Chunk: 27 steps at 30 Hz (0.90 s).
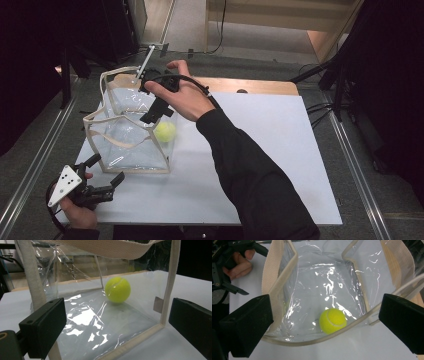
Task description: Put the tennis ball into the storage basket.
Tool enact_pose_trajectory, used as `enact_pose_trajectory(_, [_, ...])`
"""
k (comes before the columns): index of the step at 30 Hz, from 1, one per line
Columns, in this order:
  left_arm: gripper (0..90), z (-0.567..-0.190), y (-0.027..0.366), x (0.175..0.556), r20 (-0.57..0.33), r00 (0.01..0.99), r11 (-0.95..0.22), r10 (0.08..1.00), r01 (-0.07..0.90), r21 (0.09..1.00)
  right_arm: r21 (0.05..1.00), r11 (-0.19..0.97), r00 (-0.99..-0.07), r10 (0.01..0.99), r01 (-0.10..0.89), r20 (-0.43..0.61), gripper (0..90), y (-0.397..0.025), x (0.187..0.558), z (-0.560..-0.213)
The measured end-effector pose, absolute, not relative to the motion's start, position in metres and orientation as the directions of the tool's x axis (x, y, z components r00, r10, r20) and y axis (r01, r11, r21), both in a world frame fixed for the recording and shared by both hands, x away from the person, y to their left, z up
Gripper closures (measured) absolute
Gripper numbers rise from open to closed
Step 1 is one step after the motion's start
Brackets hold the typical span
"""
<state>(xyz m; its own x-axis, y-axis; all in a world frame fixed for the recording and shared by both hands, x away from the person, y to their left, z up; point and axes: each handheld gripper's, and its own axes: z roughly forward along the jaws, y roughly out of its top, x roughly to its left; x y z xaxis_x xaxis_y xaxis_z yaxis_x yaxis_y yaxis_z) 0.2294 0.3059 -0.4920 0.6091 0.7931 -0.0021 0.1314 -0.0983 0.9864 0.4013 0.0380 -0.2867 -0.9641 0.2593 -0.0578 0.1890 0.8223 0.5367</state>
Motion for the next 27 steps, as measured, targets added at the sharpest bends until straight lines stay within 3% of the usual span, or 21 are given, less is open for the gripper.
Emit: enact_pose_trajectory(27, [1.3, -0.492, 0.306, 0.230, -0.002, 0.607, -0.098, 0.795, 0.132, 0.986, 0.584, 0.779, -0.951, 0.307, 0.229, -0.037, 0.0, -0.008, 0.396, -0.286])
